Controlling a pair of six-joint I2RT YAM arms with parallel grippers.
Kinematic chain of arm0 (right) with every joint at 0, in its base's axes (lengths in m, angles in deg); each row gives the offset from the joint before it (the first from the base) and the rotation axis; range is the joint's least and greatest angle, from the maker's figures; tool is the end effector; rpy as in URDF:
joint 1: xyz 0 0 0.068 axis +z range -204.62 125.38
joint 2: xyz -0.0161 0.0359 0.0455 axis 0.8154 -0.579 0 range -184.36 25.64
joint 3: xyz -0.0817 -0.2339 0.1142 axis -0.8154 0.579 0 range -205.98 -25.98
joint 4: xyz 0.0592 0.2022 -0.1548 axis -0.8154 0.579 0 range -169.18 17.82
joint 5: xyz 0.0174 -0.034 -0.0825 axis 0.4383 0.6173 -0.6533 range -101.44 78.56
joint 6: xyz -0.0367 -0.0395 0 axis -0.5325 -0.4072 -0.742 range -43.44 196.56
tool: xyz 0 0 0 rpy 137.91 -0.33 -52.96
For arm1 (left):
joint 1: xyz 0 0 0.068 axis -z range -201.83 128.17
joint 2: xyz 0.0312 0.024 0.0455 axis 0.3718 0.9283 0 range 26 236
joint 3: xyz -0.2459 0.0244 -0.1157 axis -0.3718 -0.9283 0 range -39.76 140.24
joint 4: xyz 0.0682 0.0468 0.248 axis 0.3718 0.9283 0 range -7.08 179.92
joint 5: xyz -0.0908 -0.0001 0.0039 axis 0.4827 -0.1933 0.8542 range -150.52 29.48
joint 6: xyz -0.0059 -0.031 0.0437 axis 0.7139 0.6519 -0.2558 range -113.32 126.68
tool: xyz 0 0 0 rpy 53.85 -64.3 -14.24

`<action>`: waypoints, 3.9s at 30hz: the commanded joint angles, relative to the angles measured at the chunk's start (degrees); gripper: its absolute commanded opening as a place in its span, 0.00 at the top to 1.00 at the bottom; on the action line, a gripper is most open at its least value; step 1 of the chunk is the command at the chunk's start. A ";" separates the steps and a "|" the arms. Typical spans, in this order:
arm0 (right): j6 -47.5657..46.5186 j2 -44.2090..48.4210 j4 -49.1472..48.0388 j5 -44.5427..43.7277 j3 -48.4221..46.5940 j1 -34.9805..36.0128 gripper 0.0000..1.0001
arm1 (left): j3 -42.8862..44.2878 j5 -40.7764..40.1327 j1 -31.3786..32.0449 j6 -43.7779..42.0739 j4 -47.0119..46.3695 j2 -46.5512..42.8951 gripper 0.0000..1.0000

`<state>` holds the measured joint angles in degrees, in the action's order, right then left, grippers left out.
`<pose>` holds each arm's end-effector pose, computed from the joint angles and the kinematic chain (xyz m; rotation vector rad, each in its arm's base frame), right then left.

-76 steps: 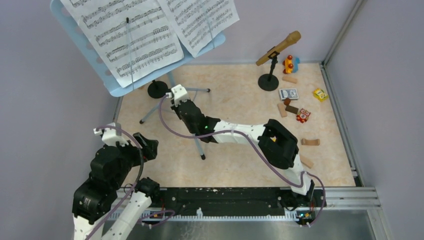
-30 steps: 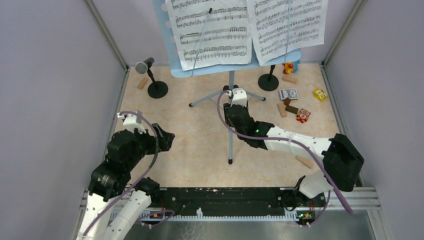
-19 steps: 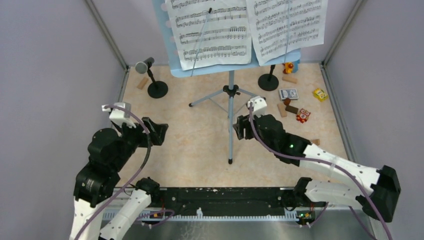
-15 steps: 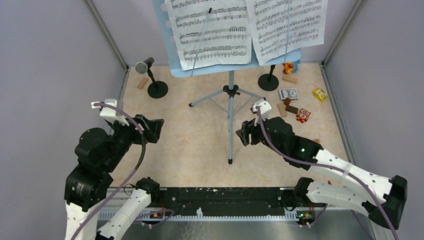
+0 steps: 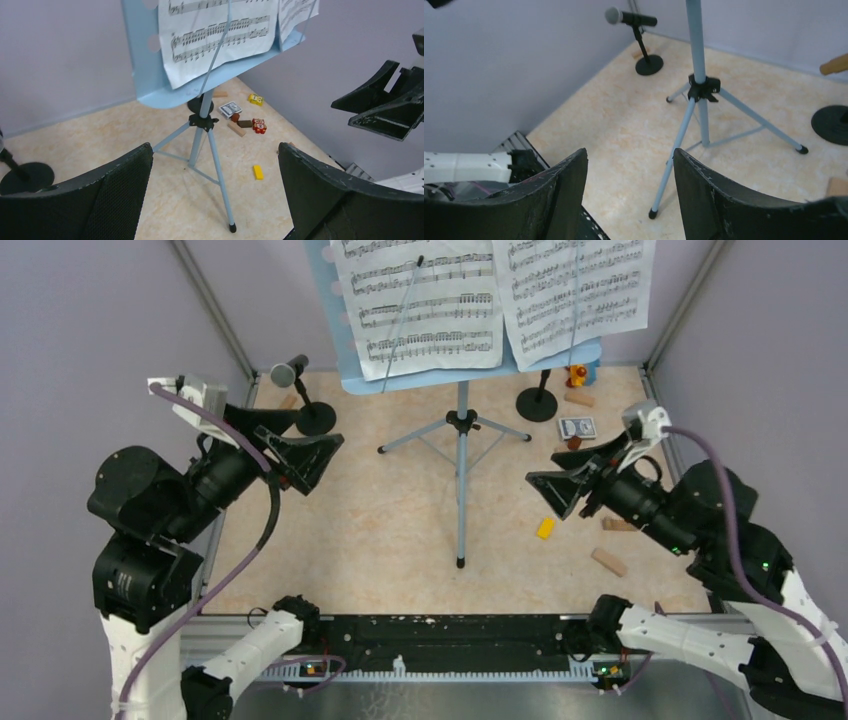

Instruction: Pack up the instrument practice props

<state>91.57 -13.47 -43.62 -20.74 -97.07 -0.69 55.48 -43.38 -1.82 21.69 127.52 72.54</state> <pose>0.0635 0.0775 0.4539 -0.4404 1.6333 0.7838 0.0555 -0.0313 0.5365 0.3132 1.5126 -0.7119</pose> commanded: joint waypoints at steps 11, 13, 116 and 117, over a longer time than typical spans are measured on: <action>4.02 -21.15 9.88 0.30 -36.90 -0.25 0.38 | 10.76 7.97 0.20 1.14 -14.36 11.51 0.01; 3.93 -23.75 10.10 1.53 -40.25 -0.23 0.38 | 10.14 7.33 0.20 -0.02 -16.85 11.56 0.01; 25.95 -45.61 -25.35 0.70 -42.37 -0.32 0.43 | 8.25 5.57 0.11 -4.00 -52.25 27.48 1.00; 25.95 -46.17 -25.31 0.69 -42.85 -0.32 0.44 | 8.29 5.53 0.12 -4.02 -52.15 27.40 1.00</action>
<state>116.64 -58.50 -68.24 -18.97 -136.04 -0.69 64.01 -36.80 -1.82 17.66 75.24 101.83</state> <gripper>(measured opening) 0.573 0.004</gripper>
